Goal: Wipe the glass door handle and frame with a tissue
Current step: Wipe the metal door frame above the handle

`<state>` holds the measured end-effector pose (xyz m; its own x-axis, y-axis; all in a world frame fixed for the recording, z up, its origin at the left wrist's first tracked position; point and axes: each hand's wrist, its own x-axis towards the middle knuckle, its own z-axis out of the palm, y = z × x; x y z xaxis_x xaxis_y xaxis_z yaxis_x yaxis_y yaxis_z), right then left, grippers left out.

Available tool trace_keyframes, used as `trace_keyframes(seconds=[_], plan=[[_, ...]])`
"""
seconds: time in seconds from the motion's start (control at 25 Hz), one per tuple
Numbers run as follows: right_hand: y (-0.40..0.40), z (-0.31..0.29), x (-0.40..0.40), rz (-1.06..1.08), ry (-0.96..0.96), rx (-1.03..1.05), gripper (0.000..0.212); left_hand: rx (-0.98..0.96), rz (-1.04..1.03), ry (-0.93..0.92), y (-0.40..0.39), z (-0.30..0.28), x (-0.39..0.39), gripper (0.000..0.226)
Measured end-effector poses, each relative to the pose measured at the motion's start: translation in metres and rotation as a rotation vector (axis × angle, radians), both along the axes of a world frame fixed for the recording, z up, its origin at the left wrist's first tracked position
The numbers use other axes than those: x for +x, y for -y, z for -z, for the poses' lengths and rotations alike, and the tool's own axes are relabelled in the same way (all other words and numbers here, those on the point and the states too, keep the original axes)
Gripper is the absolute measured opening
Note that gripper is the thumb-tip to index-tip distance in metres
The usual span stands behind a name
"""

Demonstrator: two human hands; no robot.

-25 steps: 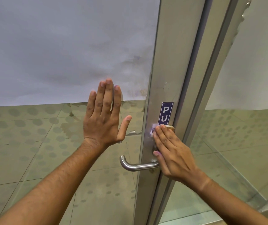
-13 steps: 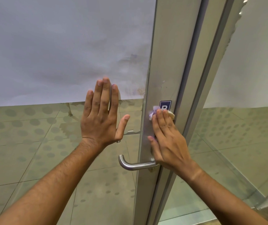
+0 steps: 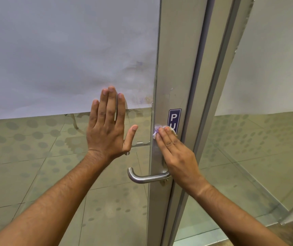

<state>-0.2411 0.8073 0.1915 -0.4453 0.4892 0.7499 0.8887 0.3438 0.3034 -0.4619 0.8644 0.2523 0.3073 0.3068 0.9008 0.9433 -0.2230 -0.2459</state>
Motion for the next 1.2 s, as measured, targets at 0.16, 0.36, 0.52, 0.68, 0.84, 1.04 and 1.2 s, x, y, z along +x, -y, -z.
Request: trace_keyframes(seconds=[0.16, 0.36, 0.52, 0.68, 0.84, 1.04, 1.2], plan=[[0.011, -0.013, 0.001, -0.042, -0.103, -0.062, 0.064, -0.050, 0.023, -0.008, 0.009, -0.004, -0.002, 0.091], [0.027, -0.019, -0.014, -0.104, -0.302, -0.033, 0.060, -0.131, 0.050, -0.012, 0.033, 0.000, -0.008, 0.092], [0.034, -0.025, -0.032, -0.175, -0.358, 0.018, 0.057, -0.186, 0.063, 0.024, 0.063, 0.012, -0.015, 0.087], [0.042, -0.029, -0.059, -0.265, -0.342, 0.007, 0.055, -0.275, 0.015, 0.075, 0.096, 0.026, -0.031, 0.086], [0.052, -0.021, -0.098, -0.385, -0.309, -0.047, 0.058, -0.333, -0.092, 0.108, 0.131, 0.046, -0.064, 0.086], [0.067, -0.014, -0.168, -0.560, -0.289, -0.064, 0.058, -0.380, -0.262, 0.133, 0.178, 0.061, -0.123, 0.086], [0.083, -0.011, -0.234, -0.692, -0.270, -0.077, 0.054, -0.394, -0.377, 0.181, 0.215, 0.065, -0.178, 0.086]])
